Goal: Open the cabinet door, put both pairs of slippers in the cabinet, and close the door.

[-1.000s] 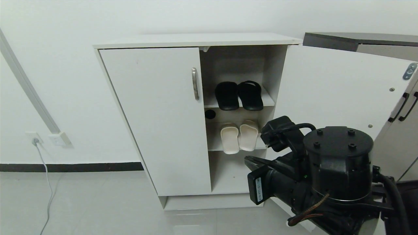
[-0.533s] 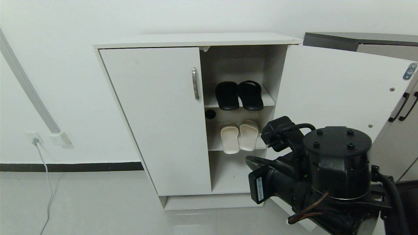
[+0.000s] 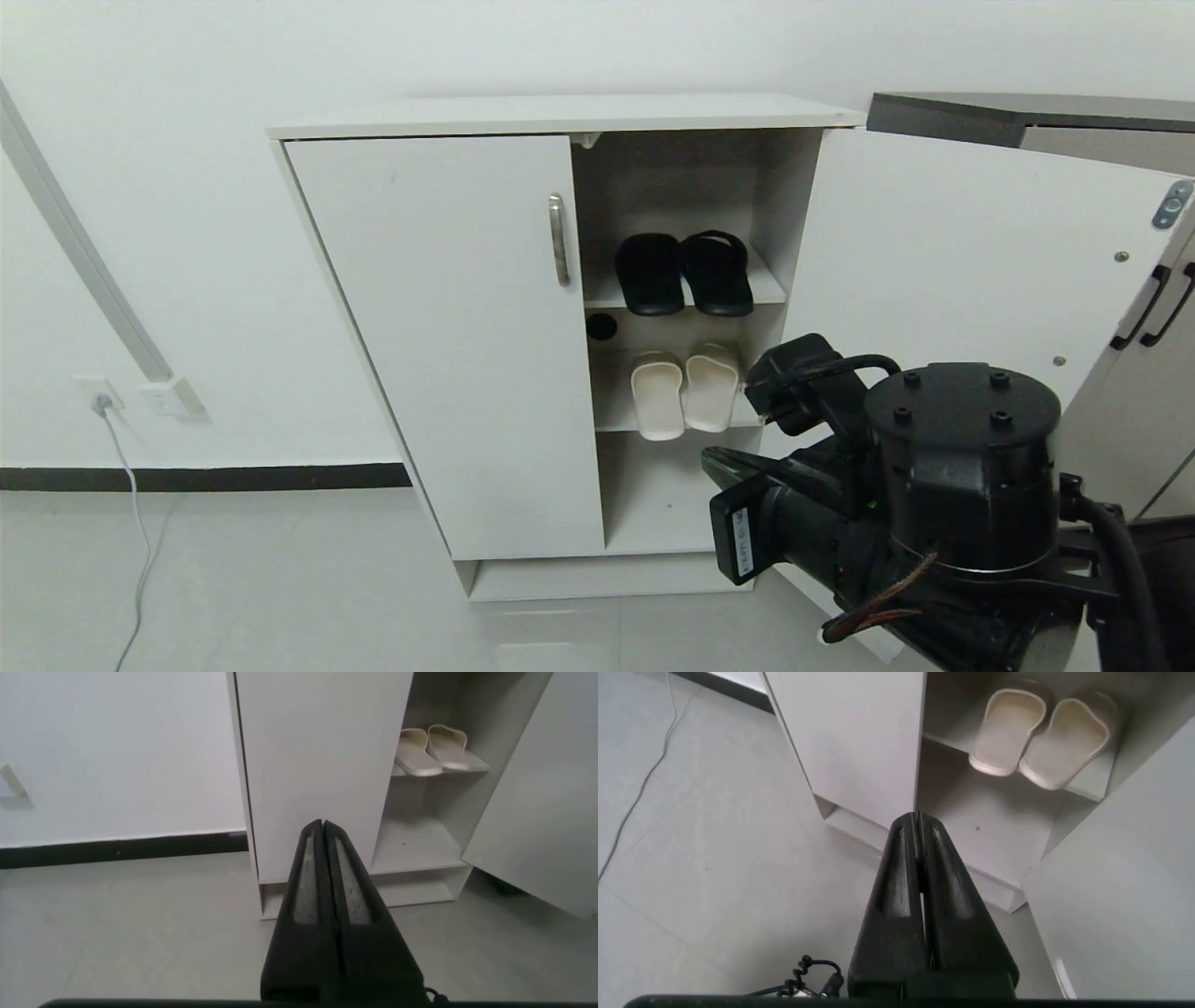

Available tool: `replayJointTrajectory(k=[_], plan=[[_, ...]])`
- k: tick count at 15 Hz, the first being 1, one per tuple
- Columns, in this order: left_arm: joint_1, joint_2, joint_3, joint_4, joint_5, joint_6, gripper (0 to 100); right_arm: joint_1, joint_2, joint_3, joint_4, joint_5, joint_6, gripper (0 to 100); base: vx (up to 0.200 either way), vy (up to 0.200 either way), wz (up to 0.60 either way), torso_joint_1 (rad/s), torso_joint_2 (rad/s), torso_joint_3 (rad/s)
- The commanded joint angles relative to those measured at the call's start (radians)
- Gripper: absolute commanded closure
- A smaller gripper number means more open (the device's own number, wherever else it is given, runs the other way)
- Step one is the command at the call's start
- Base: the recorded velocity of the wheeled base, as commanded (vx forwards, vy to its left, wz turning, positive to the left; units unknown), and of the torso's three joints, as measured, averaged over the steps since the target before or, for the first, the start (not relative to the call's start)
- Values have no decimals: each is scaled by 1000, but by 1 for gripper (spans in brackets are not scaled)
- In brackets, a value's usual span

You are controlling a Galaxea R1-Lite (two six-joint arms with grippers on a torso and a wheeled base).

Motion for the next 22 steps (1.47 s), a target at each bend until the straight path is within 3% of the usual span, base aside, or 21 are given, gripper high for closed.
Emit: replayJointTrajectory(k=[1,9,22], plan=[[0,0,0,-1,0,0,100,1,2,-3,0,-1,0,100,0,0,0,2,-168,-193],[-1,0,0,-1,0,2,100,1,4,-3,1,-1,0,100,0,0,0,48,-398,-355],[-1,0,0,-1,0,2,100,0,14,0,0,-1,0,100,0,0,0,158,-480,-326]])
